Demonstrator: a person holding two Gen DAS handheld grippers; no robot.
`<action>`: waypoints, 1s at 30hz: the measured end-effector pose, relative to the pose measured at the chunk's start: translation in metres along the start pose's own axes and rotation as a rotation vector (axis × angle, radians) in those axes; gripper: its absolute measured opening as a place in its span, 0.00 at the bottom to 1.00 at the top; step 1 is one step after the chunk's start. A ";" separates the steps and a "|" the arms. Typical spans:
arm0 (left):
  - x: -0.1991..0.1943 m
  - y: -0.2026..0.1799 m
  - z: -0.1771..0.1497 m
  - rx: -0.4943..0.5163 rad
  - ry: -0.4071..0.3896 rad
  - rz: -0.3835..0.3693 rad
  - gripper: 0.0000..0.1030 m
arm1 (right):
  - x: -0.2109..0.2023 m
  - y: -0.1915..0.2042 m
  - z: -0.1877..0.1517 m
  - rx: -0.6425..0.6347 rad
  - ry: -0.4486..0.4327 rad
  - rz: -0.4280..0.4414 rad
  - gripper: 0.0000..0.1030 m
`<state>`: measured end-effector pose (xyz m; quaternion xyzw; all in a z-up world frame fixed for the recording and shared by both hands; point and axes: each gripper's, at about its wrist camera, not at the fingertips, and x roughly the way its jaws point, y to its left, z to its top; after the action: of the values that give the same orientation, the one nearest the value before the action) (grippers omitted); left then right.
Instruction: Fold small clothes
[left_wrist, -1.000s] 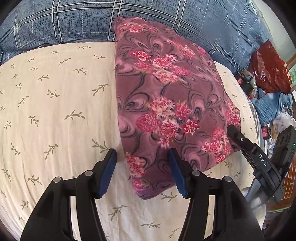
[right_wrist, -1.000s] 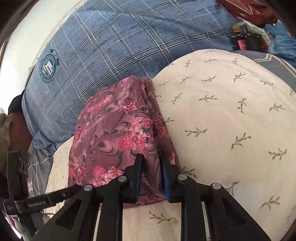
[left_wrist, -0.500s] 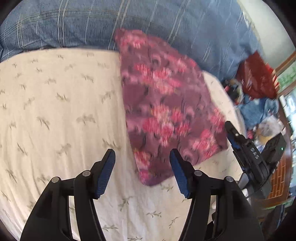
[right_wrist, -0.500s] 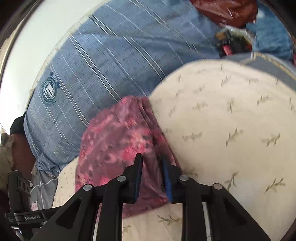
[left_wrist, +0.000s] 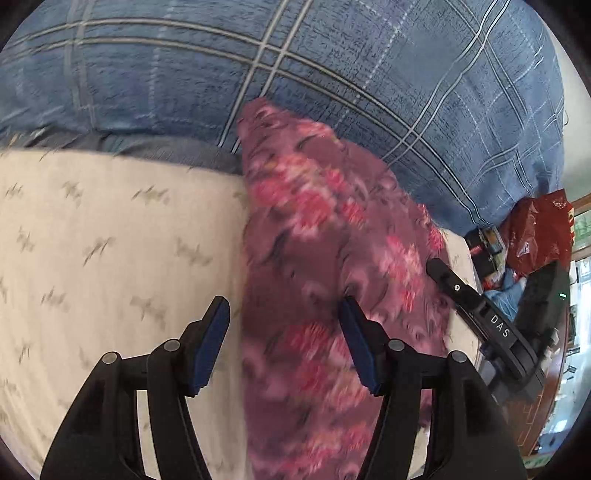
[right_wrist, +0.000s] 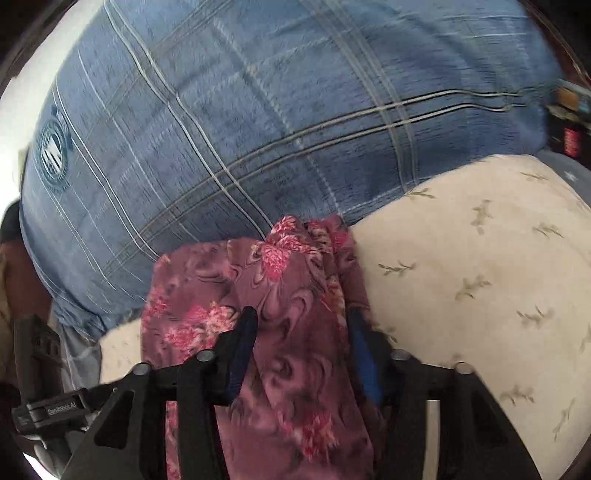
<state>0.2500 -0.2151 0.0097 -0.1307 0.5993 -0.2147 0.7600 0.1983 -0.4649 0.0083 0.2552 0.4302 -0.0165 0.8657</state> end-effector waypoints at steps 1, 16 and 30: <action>0.002 0.000 0.004 -0.003 -0.008 -0.003 0.57 | -0.003 0.005 0.003 -0.036 -0.019 0.003 0.07; -0.011 0.014 -0.023 -0.021 -0.030 -0.090 0.53 | -0.034 -0.004 -0.023 -0.044 -0.128 0.098 0.11; -0.043 0.014 -0.058 -0.056 -0.051 0.032 0.54 | -0.060 -0.028 -0.064 0.043 -0.084 -0.032 0.41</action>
<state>0.1881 -0.1789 0.0253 -0.1476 0.5877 -0.1821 0.7744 0.1063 -0.4716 0.0097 0.2660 0.3969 -0.0503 0.8770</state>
